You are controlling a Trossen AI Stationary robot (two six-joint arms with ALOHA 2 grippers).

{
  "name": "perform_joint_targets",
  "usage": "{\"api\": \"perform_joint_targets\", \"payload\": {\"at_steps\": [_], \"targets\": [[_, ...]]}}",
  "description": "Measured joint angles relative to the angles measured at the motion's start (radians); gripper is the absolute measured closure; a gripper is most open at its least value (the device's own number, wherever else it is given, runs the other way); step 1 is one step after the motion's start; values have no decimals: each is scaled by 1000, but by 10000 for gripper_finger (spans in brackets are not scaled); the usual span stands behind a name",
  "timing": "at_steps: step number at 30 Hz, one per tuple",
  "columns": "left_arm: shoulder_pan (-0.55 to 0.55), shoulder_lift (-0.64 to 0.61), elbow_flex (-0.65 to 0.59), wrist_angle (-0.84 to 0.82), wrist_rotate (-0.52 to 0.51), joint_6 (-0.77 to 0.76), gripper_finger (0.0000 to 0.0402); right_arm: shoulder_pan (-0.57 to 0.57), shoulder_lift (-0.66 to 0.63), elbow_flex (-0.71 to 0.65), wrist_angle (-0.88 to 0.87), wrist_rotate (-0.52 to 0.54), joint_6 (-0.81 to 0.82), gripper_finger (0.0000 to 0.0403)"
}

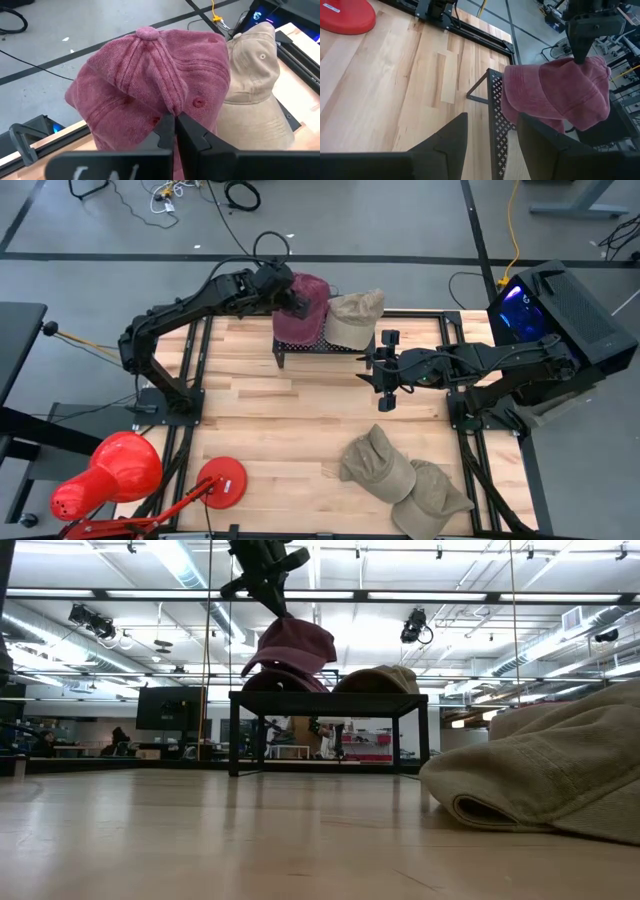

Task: Pick & Place hat
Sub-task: Stack the red cap on top of the red cap on the shelf

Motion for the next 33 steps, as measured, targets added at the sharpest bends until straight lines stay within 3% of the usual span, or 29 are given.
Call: {"api": "perform_joint_targets", "payload": {"at_steps": [33], "targets": [[5, 50, 0, 56, -38, -21, 384, 0, 0, 0, 11, 0, 0, 231]]}}
